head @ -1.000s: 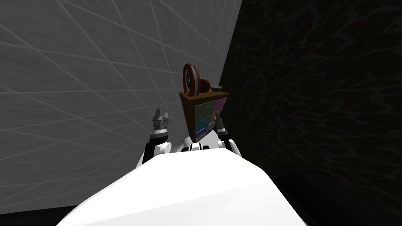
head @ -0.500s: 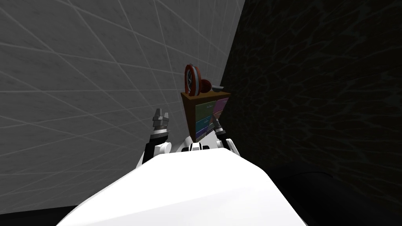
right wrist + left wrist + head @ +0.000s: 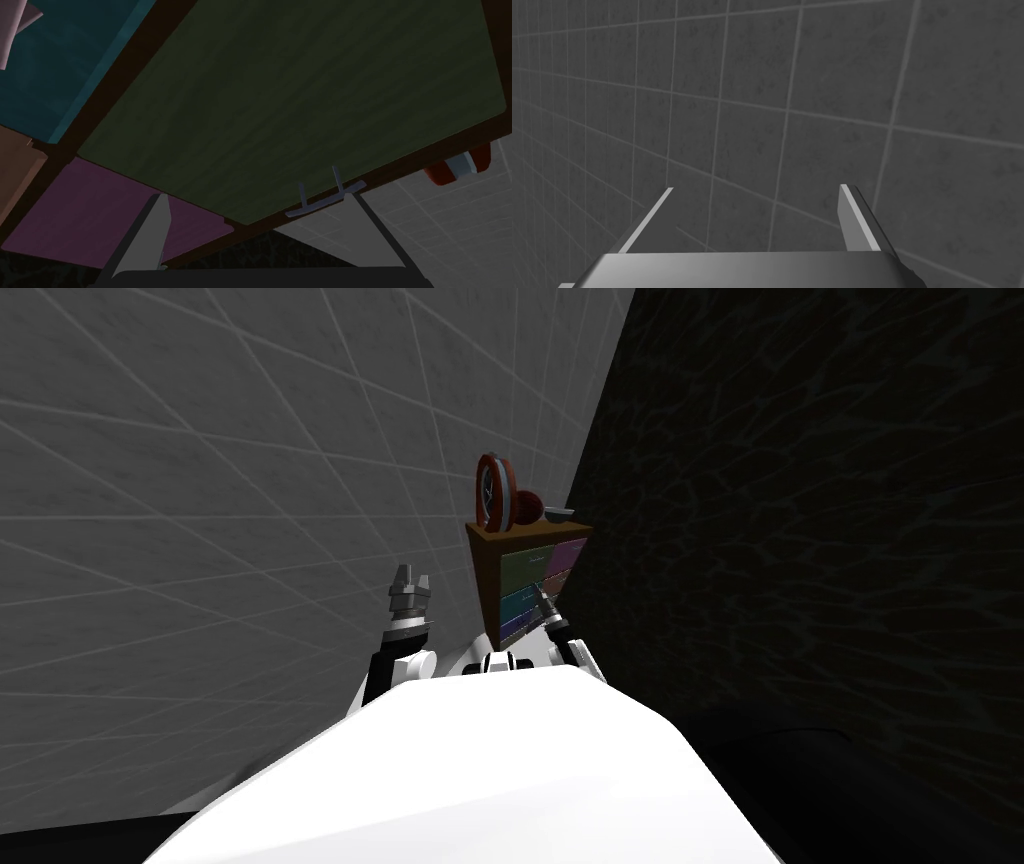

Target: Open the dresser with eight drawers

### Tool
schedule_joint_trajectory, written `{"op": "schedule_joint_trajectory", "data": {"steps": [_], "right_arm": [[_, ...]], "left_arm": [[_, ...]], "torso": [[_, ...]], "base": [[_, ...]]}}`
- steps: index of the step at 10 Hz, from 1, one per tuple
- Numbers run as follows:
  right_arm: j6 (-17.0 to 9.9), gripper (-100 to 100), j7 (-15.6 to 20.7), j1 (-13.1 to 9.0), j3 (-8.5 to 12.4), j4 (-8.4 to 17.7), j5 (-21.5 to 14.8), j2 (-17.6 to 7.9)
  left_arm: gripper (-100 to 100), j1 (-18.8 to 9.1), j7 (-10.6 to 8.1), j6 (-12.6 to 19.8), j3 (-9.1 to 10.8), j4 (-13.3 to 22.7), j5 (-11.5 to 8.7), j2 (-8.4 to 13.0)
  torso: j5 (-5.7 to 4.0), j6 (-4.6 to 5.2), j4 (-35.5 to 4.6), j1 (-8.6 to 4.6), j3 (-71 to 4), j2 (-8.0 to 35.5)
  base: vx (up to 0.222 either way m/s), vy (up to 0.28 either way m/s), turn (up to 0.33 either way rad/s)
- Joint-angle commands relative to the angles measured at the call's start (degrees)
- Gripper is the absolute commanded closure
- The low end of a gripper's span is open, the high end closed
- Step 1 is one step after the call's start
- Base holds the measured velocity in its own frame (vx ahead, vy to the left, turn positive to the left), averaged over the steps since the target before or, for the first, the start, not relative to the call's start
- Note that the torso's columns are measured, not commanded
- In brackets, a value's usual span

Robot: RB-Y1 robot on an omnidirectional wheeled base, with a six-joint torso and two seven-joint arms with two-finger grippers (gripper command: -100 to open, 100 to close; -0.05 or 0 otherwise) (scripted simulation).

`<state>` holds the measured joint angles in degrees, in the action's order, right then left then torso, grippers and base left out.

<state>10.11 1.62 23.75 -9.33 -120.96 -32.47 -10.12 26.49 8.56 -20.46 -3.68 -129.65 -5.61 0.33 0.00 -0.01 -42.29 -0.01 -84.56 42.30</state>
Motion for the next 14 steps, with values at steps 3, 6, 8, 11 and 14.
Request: {"op": "schedule_joint_trajectory", "data": {"steps": [3, 6, 8, 11, 14], "right_arm": [[-5.2, -100, 3.0, -1.5, -2.0, 3.0, -7.6, -0.9], [-7.4, -100, 4.2, -2.2, -2.8, 4.3, -12.6, -1.3], [-9.6, -100, 5.4, -2.9, -3.7, 5.6, -16.0, -1.8], [-14.2, -100, 7.8, -4.4, -5.4, 8.5, -21.2, -2.7], [-16.5, -100, 9.1, -5.2, -6.2, 10.1, -26.7, -3.1]], "left_arm": [[0, 0.0, 0.0, 0.0, 0.0, 0.0, 0.0, 0.0], [0, 0.0, 0.0, 0.0, 0.0, 0.0, 0.0, 0.0], [0, 0.0, 0.0, 0.0, 0.0, 0.0, 0.0, 0.0], [0, 0.0, 0.0, 0.0, 0.0, 0.0, 0.0, 0.0], [0, 0.0, 0.0, 0.0, 0.0, 0.0, 0.0, 0.0]], "torso": [[0.01, 0.02, 0.0, 0.01, 0.0, 0.0], [0.0, 0.0, 0.0, 0.01, 0.0, 0.0], [0.0, 0.0, 0.0, 0.01, 0.0, 0.0], [0.0, 0.02, 0.0, 0.0, 0.0, 0.0], [0.0, 0.0, 0.0, 0.01, 0.0, 0.0]], "base": [[-0.018, -0.016, 0.099], [-0.018, -0.015, 0.076], [-0.021, -0.015, 0.093], [-0.023, -0.017, 0.09], [-0.023, -0.016, 0.094]]}}
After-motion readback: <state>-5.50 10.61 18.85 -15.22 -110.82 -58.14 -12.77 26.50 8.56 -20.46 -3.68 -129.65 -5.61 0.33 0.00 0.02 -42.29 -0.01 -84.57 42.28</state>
